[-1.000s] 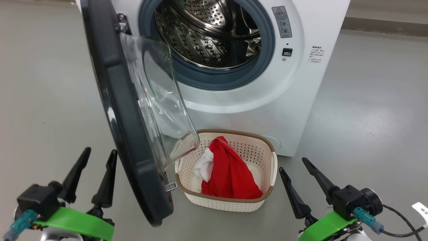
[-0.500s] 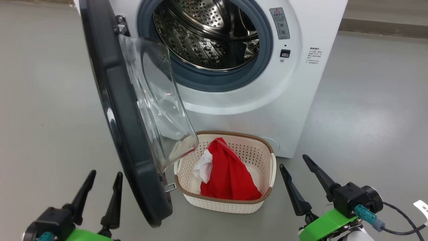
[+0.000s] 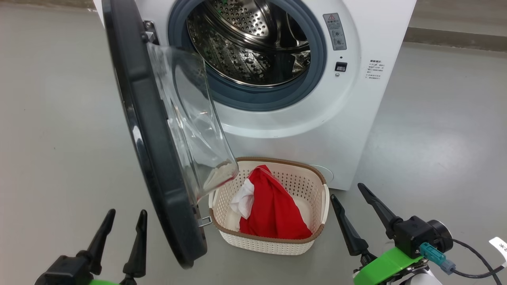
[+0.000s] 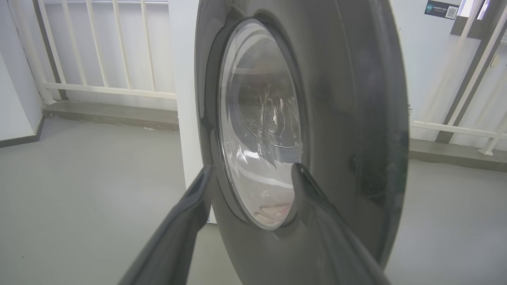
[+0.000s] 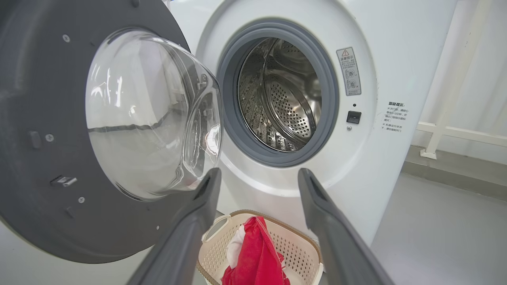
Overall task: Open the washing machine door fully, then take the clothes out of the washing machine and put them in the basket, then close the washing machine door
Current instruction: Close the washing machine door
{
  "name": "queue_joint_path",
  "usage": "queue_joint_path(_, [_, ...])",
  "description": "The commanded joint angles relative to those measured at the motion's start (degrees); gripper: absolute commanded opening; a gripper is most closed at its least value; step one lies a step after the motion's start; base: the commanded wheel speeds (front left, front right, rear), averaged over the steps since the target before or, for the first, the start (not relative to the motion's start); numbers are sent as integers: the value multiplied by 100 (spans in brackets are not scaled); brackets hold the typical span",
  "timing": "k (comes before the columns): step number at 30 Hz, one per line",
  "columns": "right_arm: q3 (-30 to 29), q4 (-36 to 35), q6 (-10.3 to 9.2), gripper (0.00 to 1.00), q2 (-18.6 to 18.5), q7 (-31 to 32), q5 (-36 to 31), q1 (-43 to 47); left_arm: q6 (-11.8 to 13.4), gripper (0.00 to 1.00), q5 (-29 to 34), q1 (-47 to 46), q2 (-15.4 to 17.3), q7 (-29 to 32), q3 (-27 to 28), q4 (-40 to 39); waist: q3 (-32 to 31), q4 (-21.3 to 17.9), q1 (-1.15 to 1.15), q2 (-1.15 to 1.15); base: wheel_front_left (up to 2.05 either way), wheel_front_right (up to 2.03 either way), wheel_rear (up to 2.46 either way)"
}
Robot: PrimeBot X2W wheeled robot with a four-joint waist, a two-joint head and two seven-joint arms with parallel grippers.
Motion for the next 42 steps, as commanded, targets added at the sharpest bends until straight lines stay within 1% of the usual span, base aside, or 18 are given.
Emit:
queue_joint_path(1, [146, -157, 20, 100, 17, -37, 58, -106, 14, 100, 62, -74, 63, -69, 263, -185, -1, 3, 0, 0, 0, 0, 0])
queue_joint_path(7, [163, -154, 20, 100, 19, -37, 55, -114, 6, 100, 152, -56, -32, -69, 323, -194, 6, -17, 0, 0, 0, 0, 0])
queue_joint_path(15, [164, -140, 20, 100, 20, -37, 49, -118, -15, 100, 268, -46, -70, -70, 338, -184, 29, -37, 0, 0, 0, 0, 0])
queue_joint_path(16, [162, -140, 20, 100, 20, -37, 48, -119, -14, 91, 281, -53, -75, -70, 338, -180, 31, -33, 0, 0, 0, 0, 0])
queue_joint_path(17, [159, -140, 20, 100, 20, -37, 48, -118, -23, 50, 270, -60, -90, -70, 338, -171, 34, -30, 0, 0, 0, 0, 0])
queue_joint_path(18, [155, -139, 20, 100, 20, -37, 48, -116, -41, 35, 247, -70, -104, -70, 340, -166, 33, -24, 0, 0, 0, 0, 0])
queue_joint_path(19, [153, -137, 20, 100, 20, -37, 47, -114, -67, 13, 191, -82, -132, -70, 357, -169, 33, -19, 0, 0, 0, 0, 0])
queue_joint_path(20, [153, -135, 20, 100, 20, -37, 47, -114, -97, 0, 107, -91, -169, -70, 385, -163, 34, -16, 0, 0, 0, 0, 0])
queue_joint_path(22, [154, -134, 20, 100, 21, -37, 49, -121, -147, 0, -37, -120, -209, -70, 428, -141, 39, -8, 0, 0, 0, 0, 0])
queue_joint_path(25, [146, -141, 20, 100, 21, -37, 52, -133, -229, 0, -453, -222, -338, -49, 566, -157, 49, 7, 0, 0, 0, 0, 0])
queue_joint_path(32, [161, -139, 20, 100, 22, -37, 41, -162, -365, 0, -1658, -556, -540, 345, 932, -373, 105, -2, 0, 0, 0, 0, 0])
queue_joint_path(35, [168, -137, 20, 100, 23, -37, 40, -190, -388, 0, -2397, -712, -663, 620, 1115, -474, 153, -23, 0, 0, 0, 0, 0])
queue_joint_path(36, [170, -138, 20, 100, 23, -37, 38, -203, -378, 0, -3017, -840, -742, 837, 1273, -547, 188, -42, 0, 0, 0, 0, 0])
queue_joint_path(37, [170, -137, 20, 100, 23, -37, 37, -210, -348, 0, -3360, -913, -775, 944, 1361, -589, 204, -50, 0, 0, 0, 0, 0])
queue_joint_path(40, [154, -138, 20, 100, 23, -37, 29, -230, -143, 0, -4211, -1124, -831, 1250, 1575, -705, 249, -76, 0, 0, 0, 0, 0])
queue_joint_path(42, [155, -137, 20, 100, 23, -37, 24, -248, 77, 0, -4786, -1253, -853, 1488, 1685, -766, 270, -100, 0, 0, 0, 0, 0])
